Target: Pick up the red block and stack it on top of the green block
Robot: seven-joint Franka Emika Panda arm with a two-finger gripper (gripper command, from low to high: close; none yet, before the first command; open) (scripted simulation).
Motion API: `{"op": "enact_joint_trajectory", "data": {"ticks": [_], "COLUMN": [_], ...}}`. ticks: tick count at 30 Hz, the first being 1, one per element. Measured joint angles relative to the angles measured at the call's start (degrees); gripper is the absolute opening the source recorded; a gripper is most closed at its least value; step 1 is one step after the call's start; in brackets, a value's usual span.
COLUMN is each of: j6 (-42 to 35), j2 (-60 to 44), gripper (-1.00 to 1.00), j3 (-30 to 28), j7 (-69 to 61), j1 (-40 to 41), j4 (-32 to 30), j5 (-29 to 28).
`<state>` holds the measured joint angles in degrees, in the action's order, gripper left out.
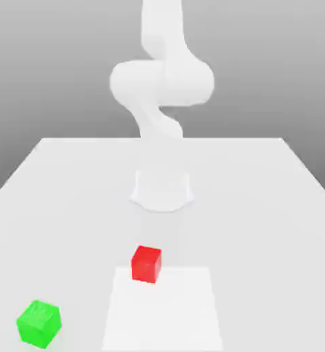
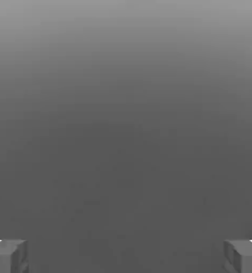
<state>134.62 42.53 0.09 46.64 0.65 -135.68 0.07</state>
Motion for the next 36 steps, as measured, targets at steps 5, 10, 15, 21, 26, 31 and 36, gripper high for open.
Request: {"op": "enact_joint_trajectory", "data": {"ticks": [5, 10, 15, 21, 26, 31, 36], "j6": [6.8, 13.6, 21.2, 36.7, 42.0, 42.3, 34.6], "j2": [-8.1, -16.1, -25.6, -45.2, -51.4, -51.7, -42.8], "gripper": [0.0, 0.0, 0.0, 0.0, -1.0, -1.0, -1.0], "j3": [0.1, 0.2, 0.2, -0.1, -0.1, 0.0, 0.4], "j7": [2.0, 4.2, 6.7, 8.1, 8.2, 8.3, 8.2], "j1": [1.4, 2.7, 4.2, 4.9, 4.9, 5.0, 5.4], "j4": [-9.3, -18.7, -29.1, -32.8, -32.1, -32.0, -33.3], "j5": [0.0, 0.0, 0.0, -0.1, -0.1, -0.3, -0.2]}}
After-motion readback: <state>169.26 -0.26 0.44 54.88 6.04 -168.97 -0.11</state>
